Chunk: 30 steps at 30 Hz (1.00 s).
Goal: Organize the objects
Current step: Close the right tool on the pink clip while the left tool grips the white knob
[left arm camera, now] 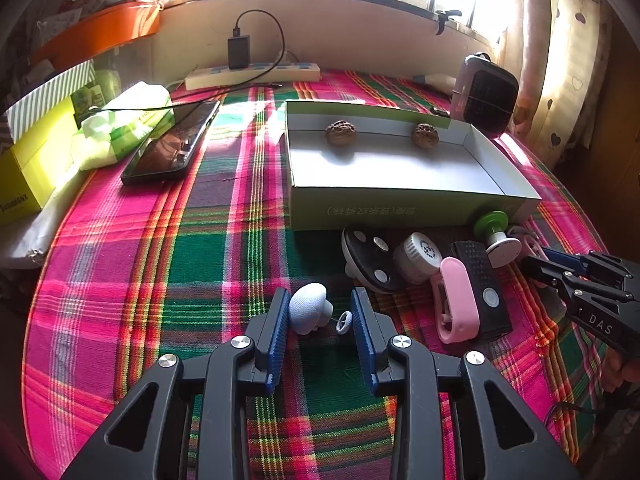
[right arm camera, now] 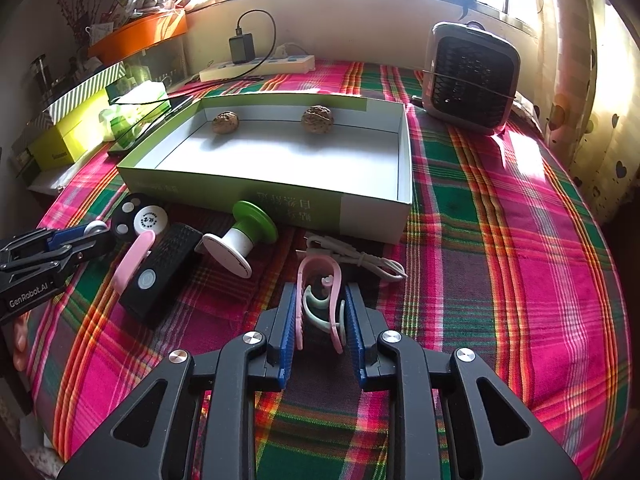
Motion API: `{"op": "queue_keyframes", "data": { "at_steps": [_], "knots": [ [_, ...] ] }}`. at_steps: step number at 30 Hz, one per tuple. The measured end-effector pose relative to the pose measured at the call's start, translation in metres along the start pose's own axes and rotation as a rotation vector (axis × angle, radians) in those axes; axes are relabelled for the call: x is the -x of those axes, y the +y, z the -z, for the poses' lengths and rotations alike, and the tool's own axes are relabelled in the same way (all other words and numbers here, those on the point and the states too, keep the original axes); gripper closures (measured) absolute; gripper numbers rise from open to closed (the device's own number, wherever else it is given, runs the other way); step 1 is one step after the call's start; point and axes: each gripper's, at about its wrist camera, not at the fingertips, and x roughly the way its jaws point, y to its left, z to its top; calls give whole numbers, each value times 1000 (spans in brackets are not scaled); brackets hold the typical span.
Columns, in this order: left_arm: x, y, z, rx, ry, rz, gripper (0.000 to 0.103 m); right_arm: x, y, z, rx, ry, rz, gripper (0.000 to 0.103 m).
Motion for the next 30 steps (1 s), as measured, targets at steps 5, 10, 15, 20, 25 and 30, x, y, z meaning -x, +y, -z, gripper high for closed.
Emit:
{"op": "queue_keyframes", "data": {
  "at_steps": [5,10,15,20,25,30],
  "knots": [
    [0,0,0,0,0,1,74,0,-1,0,-2,0,2,79],
    [0,0,0,0,0,1,74,0,-1,1,-4,-1,3,79],
    [0,-1,0,-1,1,0,74,2,-3,2,-11,-5,3,79],
    [2,-1,-1,-5,-5,3,74,2,-1,2,-11,-7,-1,79],
    [4,-1,-2,-5,-10,1,74,2,-1,3,-16,-11,-4,79],
    [8,-3,-4,-13,-21,-1,74,5,-1,3,-18,-18,-11,79]
  ]
}}
